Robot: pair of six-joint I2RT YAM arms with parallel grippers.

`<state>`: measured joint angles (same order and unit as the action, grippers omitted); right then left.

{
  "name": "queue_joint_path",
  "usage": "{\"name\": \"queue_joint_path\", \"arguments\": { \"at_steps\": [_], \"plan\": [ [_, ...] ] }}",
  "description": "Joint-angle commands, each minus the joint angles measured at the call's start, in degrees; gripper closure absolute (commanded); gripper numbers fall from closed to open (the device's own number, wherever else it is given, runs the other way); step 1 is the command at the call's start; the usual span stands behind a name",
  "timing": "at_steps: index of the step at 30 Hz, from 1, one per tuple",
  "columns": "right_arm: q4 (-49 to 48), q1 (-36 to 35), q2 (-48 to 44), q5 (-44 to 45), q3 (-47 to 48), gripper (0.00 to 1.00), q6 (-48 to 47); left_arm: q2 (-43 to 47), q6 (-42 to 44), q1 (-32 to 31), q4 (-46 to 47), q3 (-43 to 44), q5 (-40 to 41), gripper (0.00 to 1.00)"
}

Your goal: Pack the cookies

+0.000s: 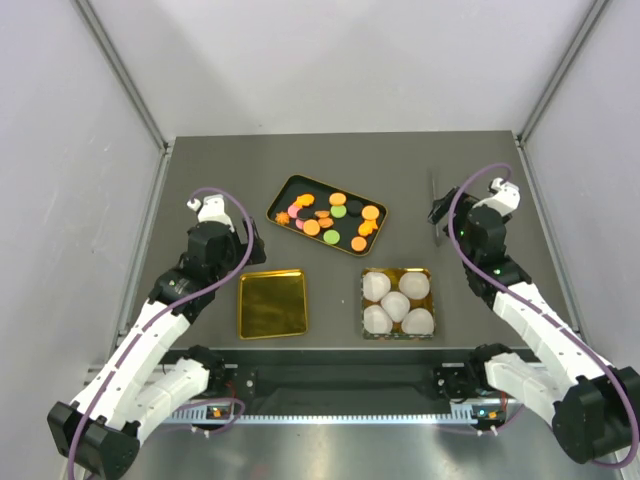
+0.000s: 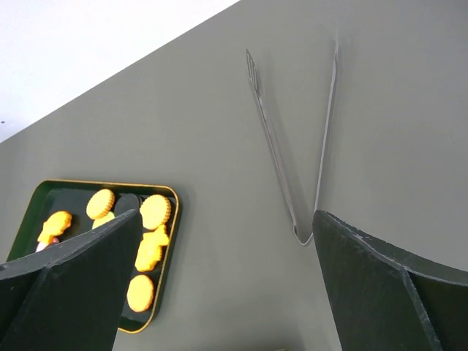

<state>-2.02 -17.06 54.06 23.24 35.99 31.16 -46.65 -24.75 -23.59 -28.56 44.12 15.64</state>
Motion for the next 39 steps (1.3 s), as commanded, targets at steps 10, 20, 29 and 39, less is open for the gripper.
{"name": "queue_joint_path", "arguments": {
  "at_steps": [10, 20, 29, 39],
  "plan": [
    [8.5, 2.1, 12.5, 5.8, 12.2, 0.00, -10.2, -0.1, 0.9, 0.2, 0.4, 1.8, -2.7, 0.01],
    [14.7, 9.1, 38.1, -3.8, 29.5, 0.00, -13.1, 0.2, 1.3, 0.2, 0.5, 1.8, -4.8, 0.01],
    [14.9, 10.6, 49.0, -9.1, 33.7, 0.00, -13.2, -0.2, 1.5, 0.2, 0.8, 1.8, -5.9, 0.01],
    [14.3, 12.4, 53.3, -13.4, 33.9, 0.11, -12.6, -1.0, 1.5, 0.2, 1.0, 1.8, -6.3, 0.01]
  ]
}}
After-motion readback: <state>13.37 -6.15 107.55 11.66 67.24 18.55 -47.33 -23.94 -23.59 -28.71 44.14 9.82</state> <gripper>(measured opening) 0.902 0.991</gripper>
